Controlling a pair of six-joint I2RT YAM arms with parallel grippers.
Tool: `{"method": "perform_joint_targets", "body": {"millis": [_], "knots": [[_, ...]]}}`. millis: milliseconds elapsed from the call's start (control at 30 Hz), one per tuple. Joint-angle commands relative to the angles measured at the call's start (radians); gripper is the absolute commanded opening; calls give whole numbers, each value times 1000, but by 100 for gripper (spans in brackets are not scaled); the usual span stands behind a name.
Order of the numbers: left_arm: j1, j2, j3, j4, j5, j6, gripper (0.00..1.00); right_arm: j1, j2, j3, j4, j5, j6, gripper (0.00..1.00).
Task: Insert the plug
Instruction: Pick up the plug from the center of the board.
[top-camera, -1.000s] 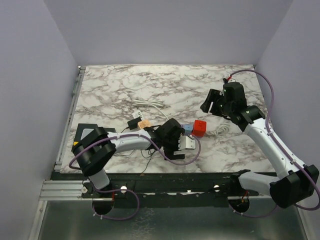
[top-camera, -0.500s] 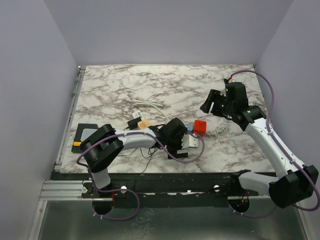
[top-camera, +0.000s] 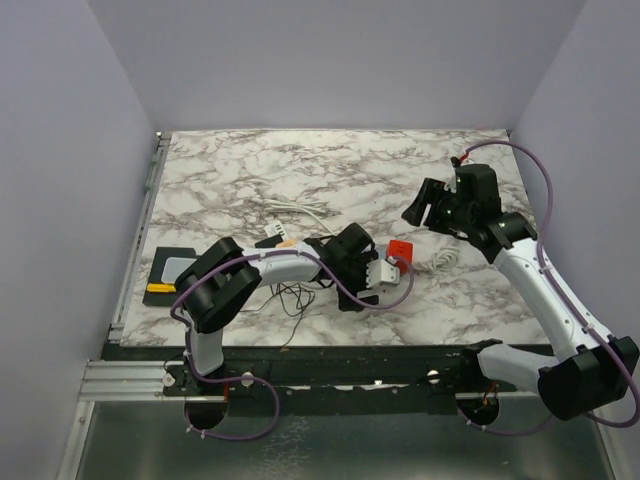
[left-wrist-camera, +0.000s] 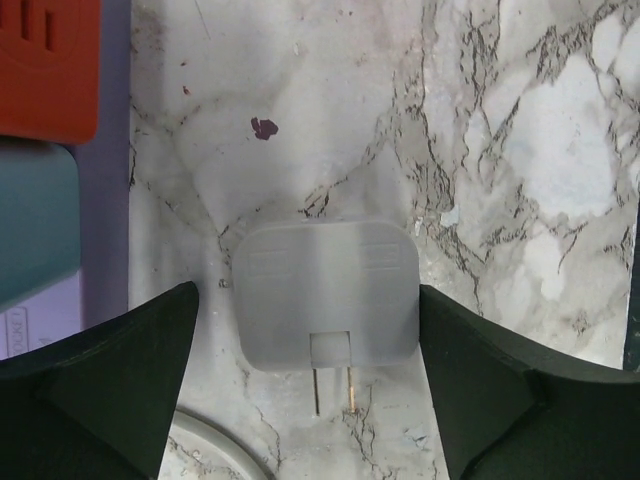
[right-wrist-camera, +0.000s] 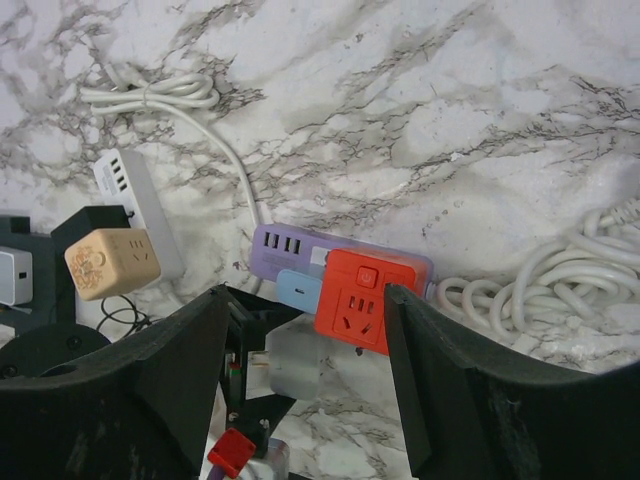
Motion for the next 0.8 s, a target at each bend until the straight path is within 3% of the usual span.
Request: {"method": "perform_joint_targets", "body": {"millis": [0,100,300,567,767], "knots": [[11,11,-14,-147,123,44,86,-12,-19,14,-44,-30,-11,68],[11,0,-21,-154,123,44,72,-20,-18,10,-45,-47,-11,68],[12,-47,27,-151,81,4,35,-41,-24,3,-37,-101,-1,68],[17,-264,101,-132,73,-110,25,-79,-65,36,-51,-251,-9,69],[17,-447,119,-61,-19,-97,25,-84,-131,7,52,-625,-4,76]]}}
